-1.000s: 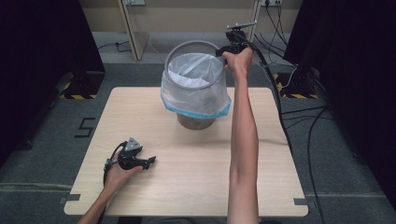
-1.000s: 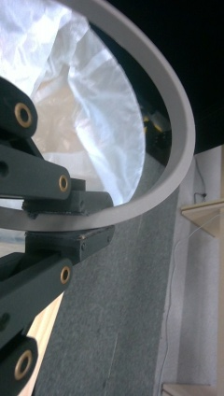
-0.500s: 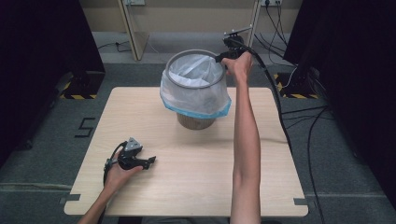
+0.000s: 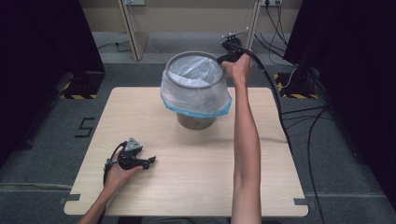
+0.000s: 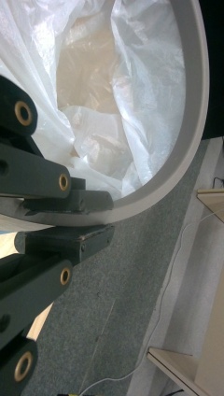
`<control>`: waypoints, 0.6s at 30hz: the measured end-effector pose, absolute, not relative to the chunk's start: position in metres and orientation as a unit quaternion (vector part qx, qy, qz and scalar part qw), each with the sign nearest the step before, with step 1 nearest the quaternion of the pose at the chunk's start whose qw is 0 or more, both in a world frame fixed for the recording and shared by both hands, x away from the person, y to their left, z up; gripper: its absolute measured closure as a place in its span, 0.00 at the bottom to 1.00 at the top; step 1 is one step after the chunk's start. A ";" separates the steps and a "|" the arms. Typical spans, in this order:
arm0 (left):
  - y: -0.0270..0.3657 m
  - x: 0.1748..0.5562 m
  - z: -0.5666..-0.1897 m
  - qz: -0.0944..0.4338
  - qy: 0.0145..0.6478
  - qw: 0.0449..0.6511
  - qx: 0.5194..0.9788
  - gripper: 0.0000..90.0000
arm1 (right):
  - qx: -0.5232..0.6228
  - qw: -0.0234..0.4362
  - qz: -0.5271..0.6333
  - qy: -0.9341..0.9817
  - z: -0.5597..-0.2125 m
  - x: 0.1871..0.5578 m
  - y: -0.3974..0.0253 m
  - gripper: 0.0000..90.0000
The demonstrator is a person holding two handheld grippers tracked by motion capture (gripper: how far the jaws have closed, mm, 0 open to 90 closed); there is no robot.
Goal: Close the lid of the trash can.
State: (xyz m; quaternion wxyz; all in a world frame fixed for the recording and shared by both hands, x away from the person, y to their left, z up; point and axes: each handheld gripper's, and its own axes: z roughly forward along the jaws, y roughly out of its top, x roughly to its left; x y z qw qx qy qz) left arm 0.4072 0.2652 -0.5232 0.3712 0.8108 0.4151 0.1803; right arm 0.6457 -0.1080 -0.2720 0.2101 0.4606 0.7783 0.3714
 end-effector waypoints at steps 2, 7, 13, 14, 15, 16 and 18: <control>0.265 0.407 -0.523 0.180 0.415 0.371 0.811 0.22 | 0.457 0.213 0.373 0.779 -0.274 0.645 -0.108 0.92; 0.265 0.407 -0.523 0.180 0.415 0.371 0.811 0.22 | 0.458 0.217 0.378 0.775 -0.275 0.644 -0.108 0.86; 0.265 0.407 -0.523 0.179 0.414 0.370 0.812 0.22 | 0.460 0.224 0.391 0.765 -0.272 0.637 -0.109 0.71; 0.265 0.407 -0.523 0.178 0.413 0.370 0.813 0.21 | 0.455 0.226 0.390 0.768 -0.272 0.635 -0.109 0.71; 0.266 0.408 -0.523 0.177 0.412 0.372 0.813 0.21 | 0.452 0.226 0.390 0.770 -0.272 0.634 -0.109 0.70; 0.266 0.408 -0.523 0.175 0.411 0.373 0.813 0.21 | 0.448 0.230 0.388 0.772 -0.272 0.632 -0.109 0.68; 0.268 0.410 -0.522 0.163 0.407 0.382 0.814 0.23 | 0.446 0.229 0.388 0.773 -0.272 0.630 -0.110 0.66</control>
